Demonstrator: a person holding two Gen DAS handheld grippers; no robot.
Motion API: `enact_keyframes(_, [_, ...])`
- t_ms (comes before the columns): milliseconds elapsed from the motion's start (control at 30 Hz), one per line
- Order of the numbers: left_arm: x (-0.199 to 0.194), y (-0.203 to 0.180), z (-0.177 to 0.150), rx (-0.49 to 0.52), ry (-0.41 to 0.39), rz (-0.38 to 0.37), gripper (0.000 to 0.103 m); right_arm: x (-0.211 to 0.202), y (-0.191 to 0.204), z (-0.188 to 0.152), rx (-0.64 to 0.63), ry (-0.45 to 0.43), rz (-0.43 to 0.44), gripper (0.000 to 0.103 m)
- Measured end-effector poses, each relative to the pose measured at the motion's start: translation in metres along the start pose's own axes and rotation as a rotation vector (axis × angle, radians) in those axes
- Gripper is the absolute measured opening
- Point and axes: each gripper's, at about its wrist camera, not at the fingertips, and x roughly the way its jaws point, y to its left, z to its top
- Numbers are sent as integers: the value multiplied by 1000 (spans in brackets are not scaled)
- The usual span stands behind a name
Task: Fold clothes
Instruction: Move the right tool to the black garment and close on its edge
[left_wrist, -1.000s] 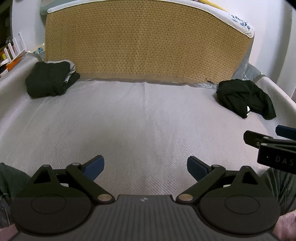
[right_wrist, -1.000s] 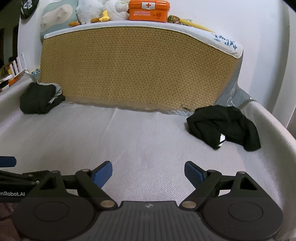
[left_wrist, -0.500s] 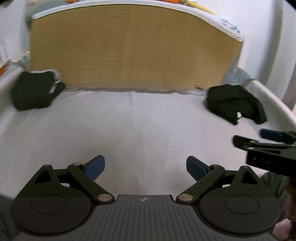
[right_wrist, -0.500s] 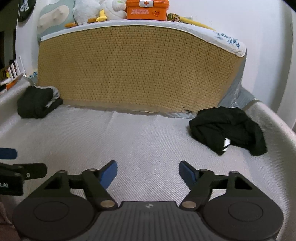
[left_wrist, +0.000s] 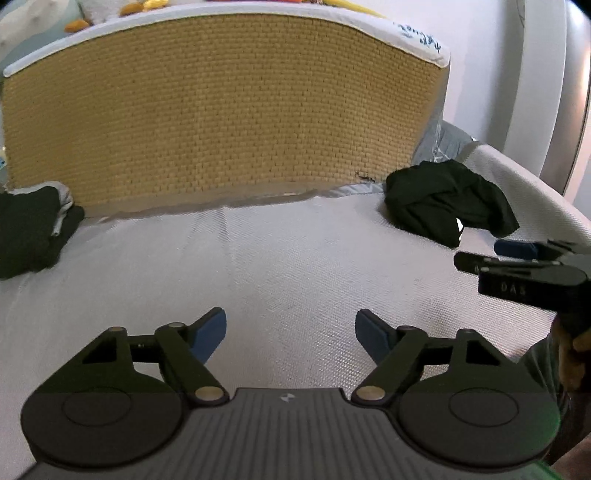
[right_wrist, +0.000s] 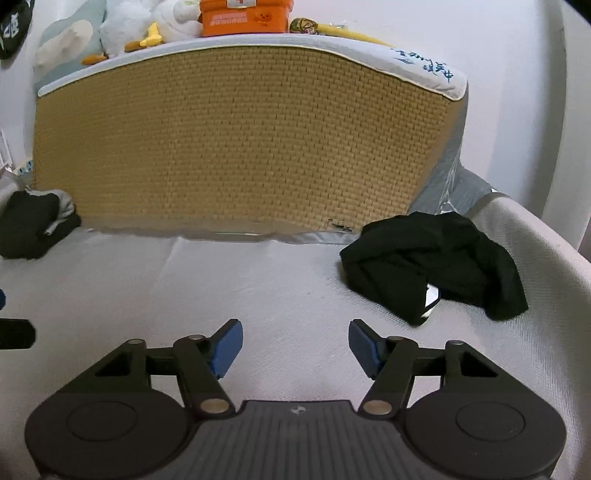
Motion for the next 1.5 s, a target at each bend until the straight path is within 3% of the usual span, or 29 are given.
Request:
enact_keyframes(233, [14,-2,13,1,8,-14,74,35,-23,-4,9,-5,-51,62])
enact_keyframes(833, [51,-5,42,42,-19,-27,72,133,-81,-7,65,70,-145,45])
enact_keyframes(1200, [87,13,55,13,-3,-10,66,157,-97,-6,110,62,-192,43])
enact_keyframes(1500, [110,22,63,8,-13,-52,60,177,-118,-7,146,44,-247,43])
